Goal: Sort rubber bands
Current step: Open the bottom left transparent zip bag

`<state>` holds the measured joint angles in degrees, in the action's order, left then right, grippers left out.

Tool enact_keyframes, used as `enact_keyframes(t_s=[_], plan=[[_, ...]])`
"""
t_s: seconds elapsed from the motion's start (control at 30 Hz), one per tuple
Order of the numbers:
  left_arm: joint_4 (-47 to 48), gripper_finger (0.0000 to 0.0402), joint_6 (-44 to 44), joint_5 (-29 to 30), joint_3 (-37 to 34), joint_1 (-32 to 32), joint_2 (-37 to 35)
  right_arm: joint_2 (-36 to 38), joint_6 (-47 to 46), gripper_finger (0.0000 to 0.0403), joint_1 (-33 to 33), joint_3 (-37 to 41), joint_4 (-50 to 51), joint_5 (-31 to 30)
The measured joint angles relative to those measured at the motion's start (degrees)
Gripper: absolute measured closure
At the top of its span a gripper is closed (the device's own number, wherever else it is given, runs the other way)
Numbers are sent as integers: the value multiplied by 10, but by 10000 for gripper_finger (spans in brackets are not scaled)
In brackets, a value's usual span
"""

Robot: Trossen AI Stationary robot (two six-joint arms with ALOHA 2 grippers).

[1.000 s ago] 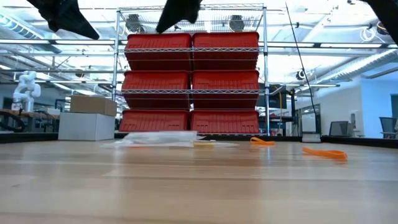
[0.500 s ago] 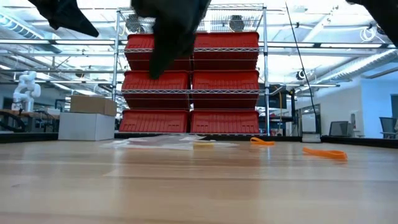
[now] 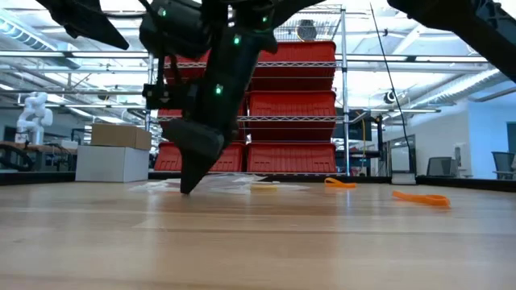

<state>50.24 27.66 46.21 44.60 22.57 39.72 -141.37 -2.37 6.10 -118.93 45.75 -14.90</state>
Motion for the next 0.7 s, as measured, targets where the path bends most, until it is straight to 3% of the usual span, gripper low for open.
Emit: enact_keyframes(t_s=[0.1, 0.2, 0.3, 0.47, 0.7], plan=[[0, 386, 0, -9, 0, 0, 0, -1, -11, 293, -10, -1, -2, 21], [-1, 386, 3, -9, 0, 2, 2, -4, -28, 346, -22, -1, -6, 76], [-3, 392, 18, 21, 0, 13, 3, 0, -21, 392, -23, -1, -5, 87], [-18, 396, 34, 78, 0, 51, 2, 36, -35, 400, -11, -4, 35, 97], [-59, 396, 4, 74, 0, 111, 4, 146, -56, 402, 26, -7, 82, 109]])
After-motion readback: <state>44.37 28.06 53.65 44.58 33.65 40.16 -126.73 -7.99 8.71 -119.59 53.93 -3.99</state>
